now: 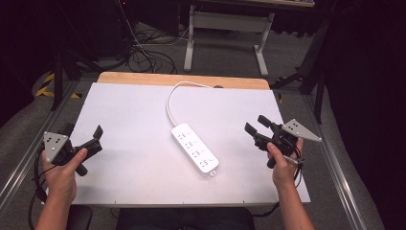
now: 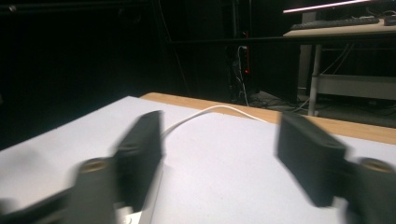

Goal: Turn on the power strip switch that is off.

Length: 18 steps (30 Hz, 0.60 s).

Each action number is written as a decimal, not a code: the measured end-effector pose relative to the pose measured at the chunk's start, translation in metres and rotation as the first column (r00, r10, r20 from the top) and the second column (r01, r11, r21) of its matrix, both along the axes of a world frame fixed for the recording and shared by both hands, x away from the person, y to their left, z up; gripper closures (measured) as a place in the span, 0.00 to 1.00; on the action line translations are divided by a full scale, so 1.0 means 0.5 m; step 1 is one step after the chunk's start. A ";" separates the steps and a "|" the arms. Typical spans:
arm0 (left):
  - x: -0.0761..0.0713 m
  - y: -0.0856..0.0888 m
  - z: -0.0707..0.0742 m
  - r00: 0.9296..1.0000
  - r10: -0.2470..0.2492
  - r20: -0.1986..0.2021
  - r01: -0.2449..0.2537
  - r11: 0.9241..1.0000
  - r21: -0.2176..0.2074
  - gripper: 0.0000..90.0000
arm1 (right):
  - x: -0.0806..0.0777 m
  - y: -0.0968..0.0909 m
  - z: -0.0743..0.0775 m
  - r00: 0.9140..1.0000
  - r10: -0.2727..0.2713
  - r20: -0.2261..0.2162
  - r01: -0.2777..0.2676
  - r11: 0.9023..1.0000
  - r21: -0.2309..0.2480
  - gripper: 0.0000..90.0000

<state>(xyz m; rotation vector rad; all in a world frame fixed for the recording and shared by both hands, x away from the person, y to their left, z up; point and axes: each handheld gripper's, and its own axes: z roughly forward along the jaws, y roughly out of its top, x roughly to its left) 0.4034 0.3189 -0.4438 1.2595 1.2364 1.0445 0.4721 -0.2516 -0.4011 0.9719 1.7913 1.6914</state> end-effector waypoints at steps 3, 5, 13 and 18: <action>0.000 0.000 0.000 1.000 0.001 0.000 -0.001 1.000 0.000 0.04 | 0.002 -0.011 -0.007 0.996 0.085 0.038 -0.086 0.996 0.018 0.04; 0.000 0.000 0.000 1.000 0.002 0.001 -0.002 1.000 0.000 0.04 | 0.003 -0.015 -0.009 0.997 0.066 0.046 -0.067 0.998 0.020 0.03; 0.000 0.000 0.000 1.000 0.003 0.001 -0.003 1.000 0.000 0.04 | 0.005 -0.018 -0.010 0.999 -0.002 0.047 0.001 1.000 0.024 0.02; 0.000 0.000 0.000 1.000 0.002 0.000 -0.002 1.000 0.001 0.04 | 0.007 -0.024 -0.013 0.998 -0.035 0.050 0.033 0.998 0.050 0.02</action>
